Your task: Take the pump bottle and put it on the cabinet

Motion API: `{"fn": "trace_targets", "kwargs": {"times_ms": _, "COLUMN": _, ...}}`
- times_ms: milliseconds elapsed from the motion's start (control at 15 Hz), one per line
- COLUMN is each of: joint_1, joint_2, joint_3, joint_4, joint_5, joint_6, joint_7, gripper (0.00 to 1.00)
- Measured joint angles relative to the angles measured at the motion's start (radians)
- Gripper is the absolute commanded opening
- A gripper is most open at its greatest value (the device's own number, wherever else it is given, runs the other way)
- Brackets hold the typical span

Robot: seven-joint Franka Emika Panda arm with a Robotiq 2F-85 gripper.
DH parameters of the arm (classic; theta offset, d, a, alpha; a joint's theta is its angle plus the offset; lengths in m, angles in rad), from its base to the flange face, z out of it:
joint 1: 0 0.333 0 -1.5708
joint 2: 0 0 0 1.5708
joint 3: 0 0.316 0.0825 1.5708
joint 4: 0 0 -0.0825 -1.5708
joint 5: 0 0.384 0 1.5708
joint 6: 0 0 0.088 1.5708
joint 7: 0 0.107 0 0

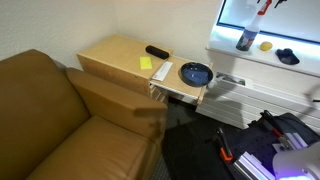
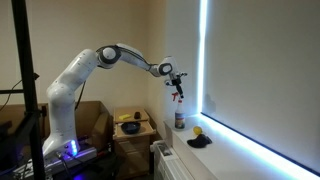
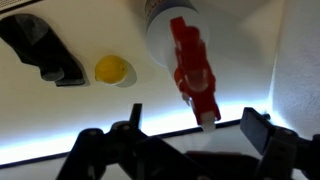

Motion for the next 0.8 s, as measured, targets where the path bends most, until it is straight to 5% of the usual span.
{"fn": "trace_targets", "kwargs": {"times_ms": 533, "joint_1": 0.009, "joint_2": 0.002, "joint_3": 0.0, "joint_4": -0.007, "joint_5": -0.006, "joint_6": 0.001, "joint_7": -0.004, "gripper": 1.0}}
{"fn": "trace_targets", "kwargs": {"times_ms": 600, "joint_1": 0.009, "joint_2": 0.002, "joint_3": 0.0, "joint_4": -0.007, "joint_5": -0.006, "joint_6": 0.001, "joint_7": -0.004, "gripper": 0.75}}
{"fn": "trace_targets", "kwargs": {"times_ms": 800, "joint_1": 0.009, "joint_2": 0.002, "joint_3": 0.0, "joint_4": -0.007, "joint_5": -0.006, "joint_6": 0.001, "joint_7": -0.004, "gripper": 0.6}}
